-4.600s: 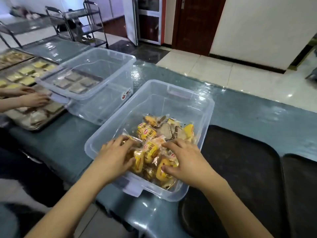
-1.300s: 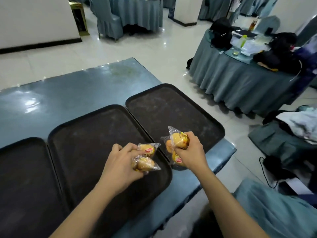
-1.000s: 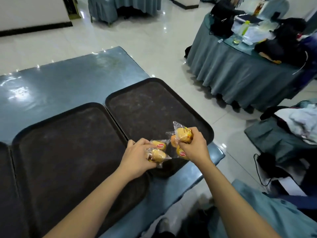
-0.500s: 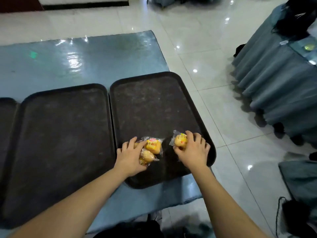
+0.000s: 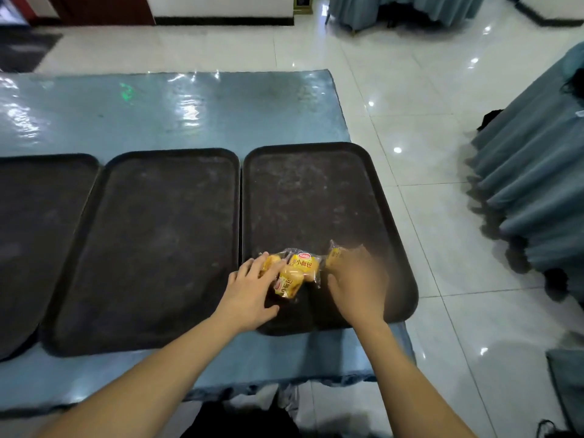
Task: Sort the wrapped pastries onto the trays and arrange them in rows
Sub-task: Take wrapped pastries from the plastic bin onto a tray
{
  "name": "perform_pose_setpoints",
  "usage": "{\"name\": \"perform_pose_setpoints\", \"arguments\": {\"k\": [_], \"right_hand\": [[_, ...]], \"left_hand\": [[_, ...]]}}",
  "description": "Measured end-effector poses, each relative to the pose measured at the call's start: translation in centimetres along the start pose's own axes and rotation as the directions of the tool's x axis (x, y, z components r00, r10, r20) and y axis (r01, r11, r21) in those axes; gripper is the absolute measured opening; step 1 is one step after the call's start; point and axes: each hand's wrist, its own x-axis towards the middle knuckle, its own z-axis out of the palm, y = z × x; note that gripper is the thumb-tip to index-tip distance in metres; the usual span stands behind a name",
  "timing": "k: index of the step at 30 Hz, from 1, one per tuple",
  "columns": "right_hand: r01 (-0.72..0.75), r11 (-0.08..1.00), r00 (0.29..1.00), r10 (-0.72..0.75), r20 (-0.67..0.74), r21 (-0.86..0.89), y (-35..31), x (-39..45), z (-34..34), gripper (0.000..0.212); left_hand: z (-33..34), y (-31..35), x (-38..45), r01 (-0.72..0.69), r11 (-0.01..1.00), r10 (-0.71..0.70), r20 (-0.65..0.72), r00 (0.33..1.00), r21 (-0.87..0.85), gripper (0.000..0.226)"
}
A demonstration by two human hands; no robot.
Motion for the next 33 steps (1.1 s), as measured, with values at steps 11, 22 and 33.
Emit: {"name": "perform_pose_setpoints", "arguments": {"k": [11, 22, 33], "right_hand": [[0.301, 0.940, 0.953, -0.288, -0.097, 0.163, -9.5, 0.4, -1.7, 0.046], [0.691, 0.658, 0.715, -0.683, -0.149, 0.299, -35.9, -3.9, -0.7, 0.039], [0.798, 0.446, 0.529, -0.841, -0.115, 0.405, -62.8, -12.1, 2.7, 0.038]], "left_hand": [[-3.9, -4.1, -5.4, 0.092, 0.993, -0.114, -0.354, 0.928, -0.080, 0.049], [-10.8, -19.4, -18.2, 0.381, 0.903, -0.418, -0.614, 0.669, -0.200, 0.039], [-16.0, -39.4, -33.7, 0.530, 0.782, -0.594, -0.649, 0.476, -0.328, 0.038]]}}
